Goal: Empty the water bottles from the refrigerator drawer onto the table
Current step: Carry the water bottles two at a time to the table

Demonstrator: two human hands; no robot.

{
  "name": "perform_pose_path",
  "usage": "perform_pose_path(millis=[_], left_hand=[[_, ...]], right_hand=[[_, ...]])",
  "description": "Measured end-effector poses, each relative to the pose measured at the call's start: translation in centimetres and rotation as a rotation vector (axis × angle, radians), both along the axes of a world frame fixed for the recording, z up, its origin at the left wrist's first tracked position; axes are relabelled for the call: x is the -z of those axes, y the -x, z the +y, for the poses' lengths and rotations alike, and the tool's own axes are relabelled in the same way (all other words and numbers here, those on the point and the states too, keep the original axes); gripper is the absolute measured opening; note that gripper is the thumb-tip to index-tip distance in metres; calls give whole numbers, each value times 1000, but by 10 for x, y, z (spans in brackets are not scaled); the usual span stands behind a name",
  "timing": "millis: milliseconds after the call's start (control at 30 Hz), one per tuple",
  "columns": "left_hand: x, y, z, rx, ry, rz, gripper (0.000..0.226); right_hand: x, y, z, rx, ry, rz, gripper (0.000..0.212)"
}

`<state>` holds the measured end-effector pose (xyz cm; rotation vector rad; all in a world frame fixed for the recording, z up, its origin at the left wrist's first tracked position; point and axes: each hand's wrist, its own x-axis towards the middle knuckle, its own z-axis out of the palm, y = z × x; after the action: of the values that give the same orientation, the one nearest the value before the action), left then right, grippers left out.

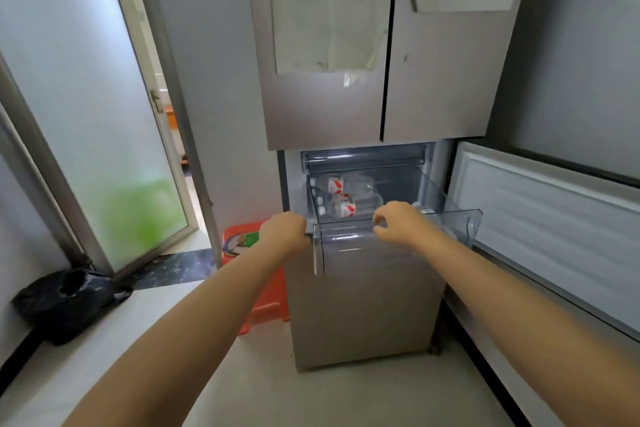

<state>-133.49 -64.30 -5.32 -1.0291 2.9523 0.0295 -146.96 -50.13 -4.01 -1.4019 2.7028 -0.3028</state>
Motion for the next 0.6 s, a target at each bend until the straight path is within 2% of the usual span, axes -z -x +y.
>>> perform_pose_path(millis=[167, 400, 600], left_hand=[[14, 102, -43, 96, -77, -37, 28], [56, 223, -63, 199, -187, -148, 31], [93, 315, -79, 137, -387, -161, 36]], right_hand=[[22, 104, -29, 140, -67, -56, 30], [58, 229, -55, 298, -194, -130, 33], [106, 326, -96, 308, -283, -245, 40]])
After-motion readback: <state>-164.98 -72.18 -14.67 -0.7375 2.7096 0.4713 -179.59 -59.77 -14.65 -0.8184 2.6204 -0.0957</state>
